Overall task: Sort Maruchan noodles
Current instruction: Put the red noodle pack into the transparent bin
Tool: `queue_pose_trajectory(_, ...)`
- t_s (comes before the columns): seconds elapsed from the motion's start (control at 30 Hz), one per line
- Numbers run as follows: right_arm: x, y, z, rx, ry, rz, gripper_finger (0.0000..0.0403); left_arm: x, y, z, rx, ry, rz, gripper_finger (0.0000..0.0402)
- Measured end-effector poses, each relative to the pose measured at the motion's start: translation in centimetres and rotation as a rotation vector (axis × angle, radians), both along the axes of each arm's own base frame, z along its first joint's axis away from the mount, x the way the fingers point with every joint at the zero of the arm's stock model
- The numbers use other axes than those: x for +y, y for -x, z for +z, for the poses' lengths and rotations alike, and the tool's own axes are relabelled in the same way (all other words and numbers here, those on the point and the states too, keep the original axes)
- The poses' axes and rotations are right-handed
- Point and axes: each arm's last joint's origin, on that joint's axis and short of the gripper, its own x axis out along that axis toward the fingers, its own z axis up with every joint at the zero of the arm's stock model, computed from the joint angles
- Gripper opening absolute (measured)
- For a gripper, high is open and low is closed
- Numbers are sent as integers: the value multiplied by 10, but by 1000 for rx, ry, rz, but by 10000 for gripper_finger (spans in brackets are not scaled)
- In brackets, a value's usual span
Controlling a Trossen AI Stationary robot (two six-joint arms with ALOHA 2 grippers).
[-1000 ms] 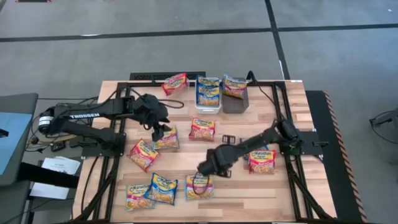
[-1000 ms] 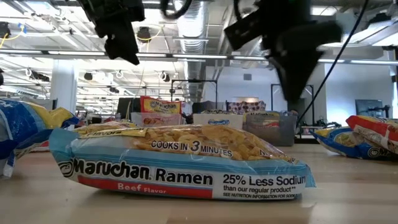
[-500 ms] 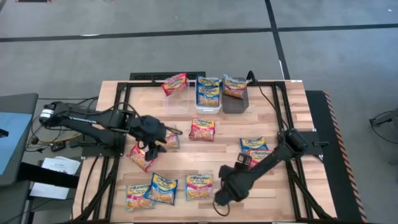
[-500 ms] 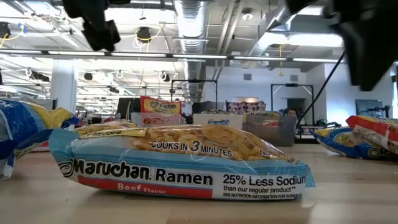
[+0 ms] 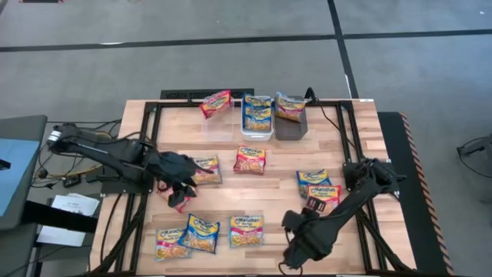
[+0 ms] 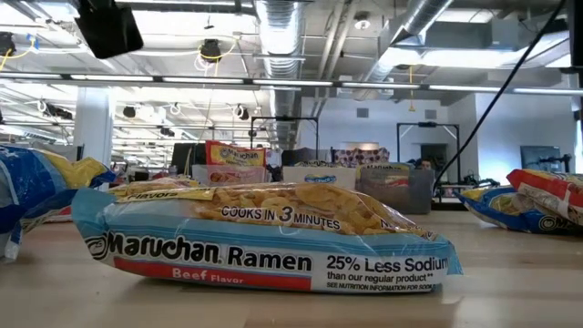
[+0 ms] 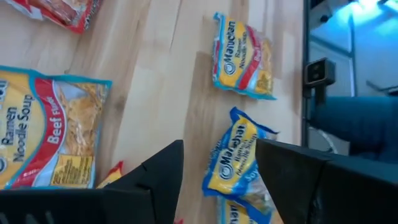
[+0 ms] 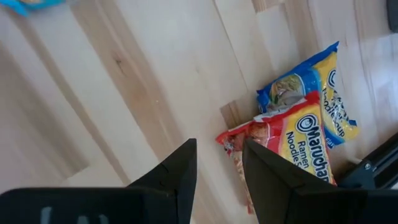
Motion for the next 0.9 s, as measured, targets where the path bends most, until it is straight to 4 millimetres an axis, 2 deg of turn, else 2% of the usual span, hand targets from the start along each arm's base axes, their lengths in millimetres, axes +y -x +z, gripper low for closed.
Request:
queue_pose_trajectory(0.23, -13, 8, 31, -91, -12, 48, 152, 7, 28, 21, -120, 65, 43, 161)
queue_pose_trajectory(0.4, -23, 13, 48, -150, -16, 51, 152, 11, 39, 28, -177, 60, 72, 156)
queue_pose_trajectory(0.6, -31, 13, 56, -159, -21, 76, 152, 15, 37, 28, -175, 64, 151, 156)
queue_pose_trajectory(0.9, -35, 10, 55, -145, -17, 91, 152, 26, 28, 34, -275, -9, 131, 162)
